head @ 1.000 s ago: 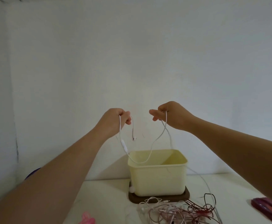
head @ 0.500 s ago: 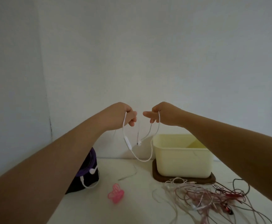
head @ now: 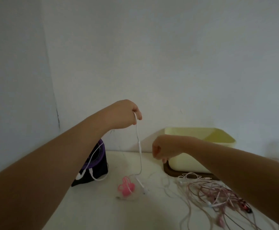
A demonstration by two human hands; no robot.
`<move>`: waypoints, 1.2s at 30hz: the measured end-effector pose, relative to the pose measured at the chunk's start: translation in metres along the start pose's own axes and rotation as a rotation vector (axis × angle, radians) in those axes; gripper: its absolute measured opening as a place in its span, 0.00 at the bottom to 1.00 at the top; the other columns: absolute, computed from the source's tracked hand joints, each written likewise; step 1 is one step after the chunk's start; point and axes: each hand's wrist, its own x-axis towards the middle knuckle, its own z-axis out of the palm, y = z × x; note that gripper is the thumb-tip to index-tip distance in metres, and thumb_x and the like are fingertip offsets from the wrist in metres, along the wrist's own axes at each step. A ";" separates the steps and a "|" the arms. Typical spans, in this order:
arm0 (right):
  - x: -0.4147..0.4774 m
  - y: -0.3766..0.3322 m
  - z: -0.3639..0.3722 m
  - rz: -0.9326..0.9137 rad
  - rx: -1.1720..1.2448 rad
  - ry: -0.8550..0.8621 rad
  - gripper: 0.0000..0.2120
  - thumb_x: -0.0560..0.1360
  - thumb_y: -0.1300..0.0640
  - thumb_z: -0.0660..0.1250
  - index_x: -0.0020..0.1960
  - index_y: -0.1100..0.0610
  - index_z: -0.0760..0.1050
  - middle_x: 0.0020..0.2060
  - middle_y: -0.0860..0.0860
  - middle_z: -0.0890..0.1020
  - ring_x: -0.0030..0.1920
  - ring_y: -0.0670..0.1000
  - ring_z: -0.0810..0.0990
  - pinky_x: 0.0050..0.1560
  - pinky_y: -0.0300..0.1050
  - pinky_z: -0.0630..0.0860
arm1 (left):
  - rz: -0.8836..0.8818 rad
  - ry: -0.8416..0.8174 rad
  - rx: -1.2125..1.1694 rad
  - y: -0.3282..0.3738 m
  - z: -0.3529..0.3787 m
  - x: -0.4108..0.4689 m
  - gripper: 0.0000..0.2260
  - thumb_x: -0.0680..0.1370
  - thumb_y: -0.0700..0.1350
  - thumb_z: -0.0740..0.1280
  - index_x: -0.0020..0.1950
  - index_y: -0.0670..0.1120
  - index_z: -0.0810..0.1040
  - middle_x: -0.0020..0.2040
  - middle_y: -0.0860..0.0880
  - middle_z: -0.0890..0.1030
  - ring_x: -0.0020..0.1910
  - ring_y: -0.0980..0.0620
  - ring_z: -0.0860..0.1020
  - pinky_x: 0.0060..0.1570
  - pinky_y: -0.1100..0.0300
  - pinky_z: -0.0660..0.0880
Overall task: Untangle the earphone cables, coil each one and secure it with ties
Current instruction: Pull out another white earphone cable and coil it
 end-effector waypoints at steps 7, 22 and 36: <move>-0.017 0.035 0.081 0.035 -0.313 -0.333 0.19 0.73 0.49 0.70 0.61 0.54 0.75 0.59 0.51 0.77 0.58 0.52 0.75 0.58 0.45 0.72 | 0.056 -0.087 0.063 0.026 0.017 0.002 0.10 0.78 0.37 0.61 0.49 0.47 0.80 0.37 0.55 0.76 0.36 0.58 0.73 0.32 0.68 0.67; -0.080 0.113 0.051 0.291 -0.359 -0.305 0.29 0.70 0.47 0.72 0.68 0.51 0.69 0.64 0.49 0.72 0.61 0.51 0.73 0.59 0.45 0.70 | -0.068 -0.628 0.360 0.079 0.045 0.017 0.05 0.74 0.44 0.66 0.40 0.43 0.76 0.35 0.50 0.74 0.26 0.54 0.64 0.25 0.65 0.62; -0.118 0.043 -0.054 -0.217 1.101 0.236 0.14 0.81 0.52 0.57 0.42 0.56 0.75 0.27 0.47 0.58 0.26 0.45 0.57 0.27 0.36 0.60 | 0.025 -0.319 -0.103 0.077 0.018 0.024 0.09 0.77 0.47 0.65 0.48 0.42 0.79 0.35 0.50 0.73 0.29 0.53 0.66 0.31 0.63 0.65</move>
